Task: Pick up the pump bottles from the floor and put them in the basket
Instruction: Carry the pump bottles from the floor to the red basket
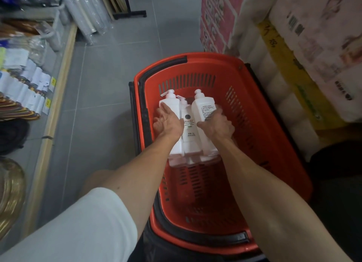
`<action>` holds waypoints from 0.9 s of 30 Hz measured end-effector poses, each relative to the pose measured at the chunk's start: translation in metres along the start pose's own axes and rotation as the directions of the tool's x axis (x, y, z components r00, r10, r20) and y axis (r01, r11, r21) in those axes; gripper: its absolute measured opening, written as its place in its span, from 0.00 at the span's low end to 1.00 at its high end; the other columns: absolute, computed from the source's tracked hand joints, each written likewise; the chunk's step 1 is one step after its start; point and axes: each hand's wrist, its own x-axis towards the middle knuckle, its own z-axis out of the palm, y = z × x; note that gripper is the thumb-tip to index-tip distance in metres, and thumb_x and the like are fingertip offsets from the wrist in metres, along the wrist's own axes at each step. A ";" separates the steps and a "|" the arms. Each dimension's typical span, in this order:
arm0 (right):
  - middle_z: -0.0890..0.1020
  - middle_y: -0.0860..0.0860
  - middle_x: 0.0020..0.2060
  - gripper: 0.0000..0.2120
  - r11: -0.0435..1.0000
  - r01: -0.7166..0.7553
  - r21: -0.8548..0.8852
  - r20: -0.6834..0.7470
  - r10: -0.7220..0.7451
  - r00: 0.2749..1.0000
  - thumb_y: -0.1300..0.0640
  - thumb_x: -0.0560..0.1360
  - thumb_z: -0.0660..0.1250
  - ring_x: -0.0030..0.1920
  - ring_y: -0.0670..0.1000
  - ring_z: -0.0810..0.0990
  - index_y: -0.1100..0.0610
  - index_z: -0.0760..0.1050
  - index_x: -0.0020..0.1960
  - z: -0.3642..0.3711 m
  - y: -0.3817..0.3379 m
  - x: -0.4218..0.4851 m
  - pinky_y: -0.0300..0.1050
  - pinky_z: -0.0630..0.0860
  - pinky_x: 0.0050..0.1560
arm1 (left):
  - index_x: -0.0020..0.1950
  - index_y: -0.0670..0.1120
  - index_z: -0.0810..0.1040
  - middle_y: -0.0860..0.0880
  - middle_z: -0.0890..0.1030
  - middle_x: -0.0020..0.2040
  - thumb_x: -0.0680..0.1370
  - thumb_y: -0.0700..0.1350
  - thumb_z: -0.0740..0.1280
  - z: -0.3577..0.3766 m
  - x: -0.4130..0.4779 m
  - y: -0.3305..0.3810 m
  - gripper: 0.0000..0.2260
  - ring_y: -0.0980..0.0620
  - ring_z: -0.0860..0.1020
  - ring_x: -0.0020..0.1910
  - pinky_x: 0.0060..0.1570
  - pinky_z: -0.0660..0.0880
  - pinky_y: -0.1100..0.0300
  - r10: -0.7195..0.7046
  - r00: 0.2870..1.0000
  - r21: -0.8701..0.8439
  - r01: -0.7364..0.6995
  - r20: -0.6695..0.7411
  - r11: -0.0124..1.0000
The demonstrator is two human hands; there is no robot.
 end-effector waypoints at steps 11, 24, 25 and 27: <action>0.79 0.57 0.63 0.43 0.999 0.032 -0.017 0.004 -0.032 0.999 0.39 0.67 0.76 0.61 0.63 0.80 0.55 0.61 0.74 -0.001 0.001 -0.004 0.54 0.74 0.57 | 0.81 0.40 0.45 0.39 0.62 0.73 0.79 0.60 0.66 0.000 0.001 -0.003 0.44 0.36 0.72 0.66 0.54 0.73 0.48 0.018 1.000 0.024 -0.018 -0.004 1.000; 0.76 0.57 0.65 0.42 0.998 0.062 -0.027 0.031 -0.061 0.998 0.37 0.68 0.73 0.62 0.62 0.78 0.56 0.64 0.73 -0.005 0.012 0.001 0.55 0.74 0.58 | 0.80 0.38 0.46 0.39 0.63 0.72 0.77 0.62 0.68 0.001 0.007 -0.003 0.47 0.37 0.74 0.64 0.52 0.74 0.49 0.045 0.999 0.085 -0.045 0.011 0.995; 0.76 0.56 0.65 0.41 0.998 0.060 -0.023 0.033 -0.059 0.998 0.37 0.68 0.73 0.62 0.62 0.78 0.57 0.65 0.73 -0.005 0.012 0.001 0.55 0.74 0.58 | 0.80 0.38 0.46 0.39 0.63 0.72 0.77 0.62 0.68 0.001 0.006 -0.004 0.47 0.37 0.74 0.64 0.52 0.75 0.48 0.050 0.999 0.091 -0.051 0.010 0.995; 0.75 0.56 0.65 0.40 0.998 0.062 -0.018 0.038 -0.061 0.997 0.37 0.68 0.73 0.63 0.62 0.78 0.58 0.67 0.72 -0.004 0.014 0.002 0.55 0.73 0.59 | 0.80 0.38 0.46 0.38 0.64 0.72 0.77 0.62 0.68 0.001 0.006 -0.005 0.46 0.37 0.74 0.64 0.52 0.75 0.48 0.064 0.998 0.096 -0.064 0.007 0.993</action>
